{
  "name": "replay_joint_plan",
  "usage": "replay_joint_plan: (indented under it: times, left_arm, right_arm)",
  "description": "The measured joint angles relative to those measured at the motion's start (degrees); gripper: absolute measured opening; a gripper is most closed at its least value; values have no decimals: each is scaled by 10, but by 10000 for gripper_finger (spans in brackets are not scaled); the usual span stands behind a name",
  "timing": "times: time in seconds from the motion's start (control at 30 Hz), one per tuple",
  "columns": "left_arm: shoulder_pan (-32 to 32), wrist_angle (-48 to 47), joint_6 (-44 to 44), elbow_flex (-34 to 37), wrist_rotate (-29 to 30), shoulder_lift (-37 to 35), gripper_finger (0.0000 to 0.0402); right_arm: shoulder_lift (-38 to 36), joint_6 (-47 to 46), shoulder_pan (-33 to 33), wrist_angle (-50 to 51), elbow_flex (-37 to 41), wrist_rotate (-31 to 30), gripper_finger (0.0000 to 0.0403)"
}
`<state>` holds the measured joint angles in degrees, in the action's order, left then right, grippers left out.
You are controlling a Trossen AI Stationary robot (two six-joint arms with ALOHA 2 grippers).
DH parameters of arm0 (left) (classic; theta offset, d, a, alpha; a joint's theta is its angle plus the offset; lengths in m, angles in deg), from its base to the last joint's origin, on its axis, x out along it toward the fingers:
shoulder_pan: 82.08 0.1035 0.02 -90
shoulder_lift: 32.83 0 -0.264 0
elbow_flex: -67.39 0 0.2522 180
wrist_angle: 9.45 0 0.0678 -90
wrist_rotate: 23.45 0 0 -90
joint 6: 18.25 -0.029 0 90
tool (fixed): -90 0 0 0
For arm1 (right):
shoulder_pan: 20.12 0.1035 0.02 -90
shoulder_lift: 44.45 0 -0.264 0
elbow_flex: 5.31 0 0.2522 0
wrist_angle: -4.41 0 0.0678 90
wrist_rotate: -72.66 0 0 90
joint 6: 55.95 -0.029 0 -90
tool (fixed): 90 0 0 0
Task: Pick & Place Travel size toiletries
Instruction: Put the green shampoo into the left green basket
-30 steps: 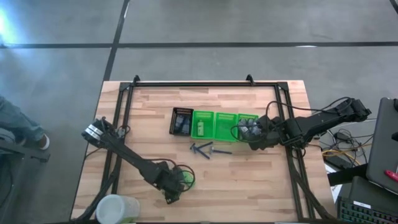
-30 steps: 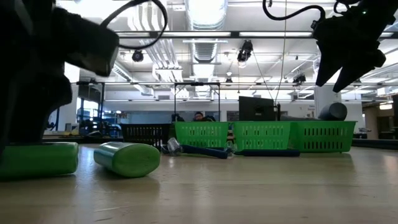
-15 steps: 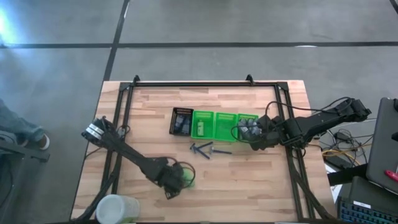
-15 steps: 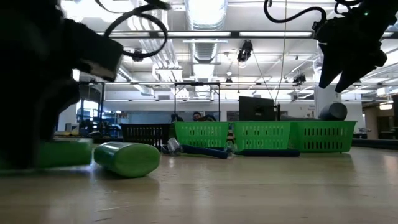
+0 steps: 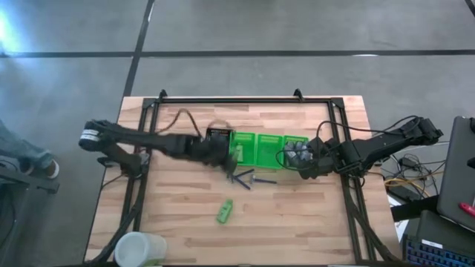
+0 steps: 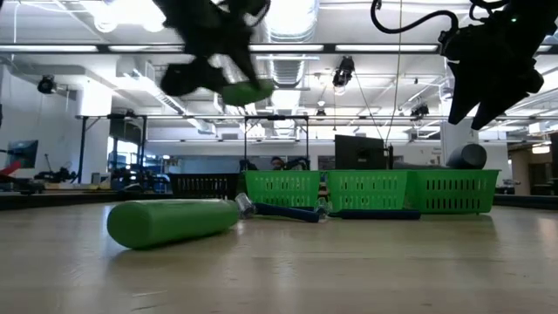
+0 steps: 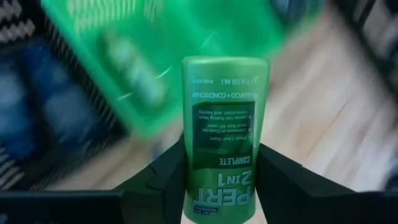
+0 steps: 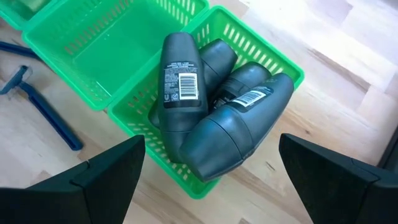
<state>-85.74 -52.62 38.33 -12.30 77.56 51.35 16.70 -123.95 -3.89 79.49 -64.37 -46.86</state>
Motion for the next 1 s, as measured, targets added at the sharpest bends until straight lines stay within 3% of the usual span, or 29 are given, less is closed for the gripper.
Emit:
replay_joint_plan:
  times: [0.1,0.23,0.5,0.6,0.67,0.77,0.83,0.9,1.0]
  left_arm:
    - [64,92,52,3,-9,14,165]
    - [115,140,85,7,-14,61,166]
    - [122,147,112,1,-73,113,236]
    - [121,140,73,1,-73,96,265]
    - [117,135,-15,1,-85,70,277]
    - [94,72,-119,-9,-151,20,282]
    - [59,-25,-127,-17,-155,-2,282]
    - [18,-123,-85,-16,-133,-5,282]
    - [-48,-172,28,-5,-118,15,282]
  right_arm:
    - [0,-14,0,0,0,-1,368]
    - [0,-36,0,1,0,-2,368]
    - [0,-47,0,1,0,-2,368]
    - [0,-51,0,2,0,-2,368]
    - [0,-48,0,2,0,-1,368]
    - [0,-36,0,3,0,-1,368]
    - [0,-32,0,4,0,-1,368]
    - [0,-29,0,6,0,0,368]
    - [0,-29,0,9,0,0,368]
